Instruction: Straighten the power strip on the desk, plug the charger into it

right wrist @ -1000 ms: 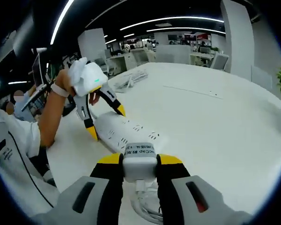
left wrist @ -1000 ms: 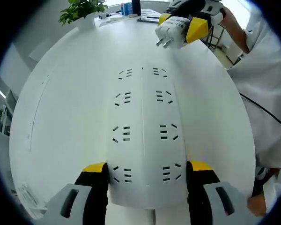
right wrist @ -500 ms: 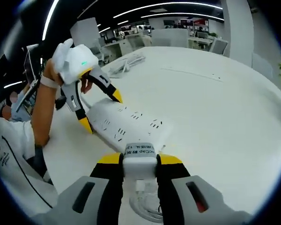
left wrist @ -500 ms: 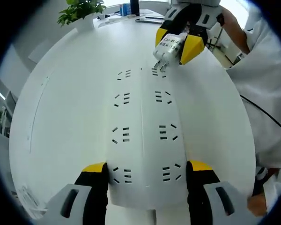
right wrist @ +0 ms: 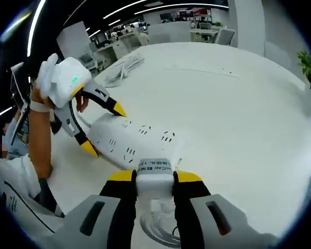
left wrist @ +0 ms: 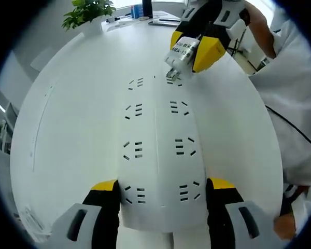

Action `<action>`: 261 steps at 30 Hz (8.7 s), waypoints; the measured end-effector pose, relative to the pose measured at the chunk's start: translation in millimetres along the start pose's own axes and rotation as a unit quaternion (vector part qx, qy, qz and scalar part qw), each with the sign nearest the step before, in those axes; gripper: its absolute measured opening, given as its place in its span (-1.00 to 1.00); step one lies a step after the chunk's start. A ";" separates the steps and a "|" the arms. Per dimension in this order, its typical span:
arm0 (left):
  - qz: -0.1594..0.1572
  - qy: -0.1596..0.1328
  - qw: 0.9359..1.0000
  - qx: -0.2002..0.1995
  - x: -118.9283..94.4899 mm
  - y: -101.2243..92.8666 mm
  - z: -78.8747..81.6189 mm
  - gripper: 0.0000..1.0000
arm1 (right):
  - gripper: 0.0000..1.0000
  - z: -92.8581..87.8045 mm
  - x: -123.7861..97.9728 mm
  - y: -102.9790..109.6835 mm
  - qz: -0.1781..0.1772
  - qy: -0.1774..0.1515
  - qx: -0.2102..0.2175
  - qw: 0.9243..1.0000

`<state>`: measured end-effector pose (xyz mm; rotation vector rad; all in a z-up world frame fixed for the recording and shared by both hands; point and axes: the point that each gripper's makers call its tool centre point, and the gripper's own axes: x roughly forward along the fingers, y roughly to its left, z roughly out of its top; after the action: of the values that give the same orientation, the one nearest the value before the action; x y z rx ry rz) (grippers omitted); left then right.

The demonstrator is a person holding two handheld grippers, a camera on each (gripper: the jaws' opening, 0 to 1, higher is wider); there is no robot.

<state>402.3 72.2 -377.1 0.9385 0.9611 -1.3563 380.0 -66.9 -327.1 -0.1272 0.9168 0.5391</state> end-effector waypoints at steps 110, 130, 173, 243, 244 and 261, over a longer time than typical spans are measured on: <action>0.000 -0.002 1.000 -0.002 0.6 1.9 2.4 0.41 | 0.00 49.7 -17.9 19.3 0.216 -0.287 -0.354 0.863; -0.004 -0.008 1.000 0.008 1.7 4.5 5.2 0.43 | -0.42 47.4 8.7 19.3 0.275 -0.269 -0.369 0.846; -0.011 -0.026 0.999 0.021 1.8 7.3 7.6 0.41 | -0.39 31.9 2.7 30.0 0.239 -0.257 -0.337 0.874; 0.058 -0.167 0.984 -0.035 -56.5 -36.6 33.9 0.93 | 0.95 -4.0 -61.2 -44.0 0.135 -0.272 -0.204 0.931; 0.065 -0.179 0.981 -0.040 -60.3 -39.6 34.7 0.93 | 0.95 -4.2 -63.4 -44.7 0.135 -0.273 -0.203 0.931; 0.162 -0.327 0.903 -0.227 -67.9 -81.9 20.7 0.93 | 0.95 -26.3 -89.9 -53.7 0.110 -0.262 -0.212 0.935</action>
<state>321.3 75.4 -305.2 0.2286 0.5242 -0.9883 344.0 -156.6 -279.3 -0.2577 0.2819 0.9253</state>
